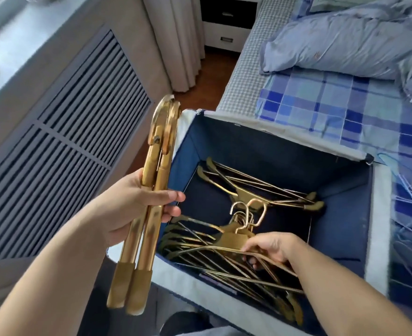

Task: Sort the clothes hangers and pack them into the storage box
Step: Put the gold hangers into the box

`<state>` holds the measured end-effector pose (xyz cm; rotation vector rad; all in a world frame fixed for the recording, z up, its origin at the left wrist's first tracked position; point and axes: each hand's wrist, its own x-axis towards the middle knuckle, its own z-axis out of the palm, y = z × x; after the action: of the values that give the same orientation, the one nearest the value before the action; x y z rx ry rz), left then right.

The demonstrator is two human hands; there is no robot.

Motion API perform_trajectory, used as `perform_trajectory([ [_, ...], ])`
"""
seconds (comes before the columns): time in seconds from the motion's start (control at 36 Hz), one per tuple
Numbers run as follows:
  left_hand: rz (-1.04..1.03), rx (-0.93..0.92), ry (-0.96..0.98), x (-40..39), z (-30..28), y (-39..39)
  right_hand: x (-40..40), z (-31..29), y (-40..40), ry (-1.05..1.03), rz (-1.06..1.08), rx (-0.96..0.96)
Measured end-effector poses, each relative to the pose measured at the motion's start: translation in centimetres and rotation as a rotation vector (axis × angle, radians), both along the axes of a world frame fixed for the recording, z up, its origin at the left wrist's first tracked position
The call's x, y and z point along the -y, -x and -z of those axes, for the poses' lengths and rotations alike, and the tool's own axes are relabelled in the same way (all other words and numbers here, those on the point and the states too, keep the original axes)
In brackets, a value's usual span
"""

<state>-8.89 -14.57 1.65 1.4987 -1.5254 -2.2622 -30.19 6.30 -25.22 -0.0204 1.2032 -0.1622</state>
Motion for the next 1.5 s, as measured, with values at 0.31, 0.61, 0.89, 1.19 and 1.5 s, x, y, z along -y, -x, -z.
perform_trajectory([
  [0.31,-0.008,0.005,-0.010,-0.1,-0.2,0.8,-1.1,1.3,-1.3,0.261,-0.408,-0.551],
  [0.61,-0.004,-0.009,-0.032,0.4,0.5,0.6,-3.9,0.6,-5.0,0.443,-0.864,-0.744],
  [0.89,0.038,-0.034,-0.012,-0.1,0.2,0.0,-1.4,-1.7,-5.5,0.338,-0.985,-0.685],
  [1.19,0.030,-0.113,0.009,-1.1,-1.6,-0.5,-2.6,-2.7,-4.9,0.245,-0.956,-0.590],
  [1.5,0.282,-0.207,-0.042,-1.7,-4.3,2.0,1.6,-15.4,0.3,0.555,-0.022,-0.880],
])
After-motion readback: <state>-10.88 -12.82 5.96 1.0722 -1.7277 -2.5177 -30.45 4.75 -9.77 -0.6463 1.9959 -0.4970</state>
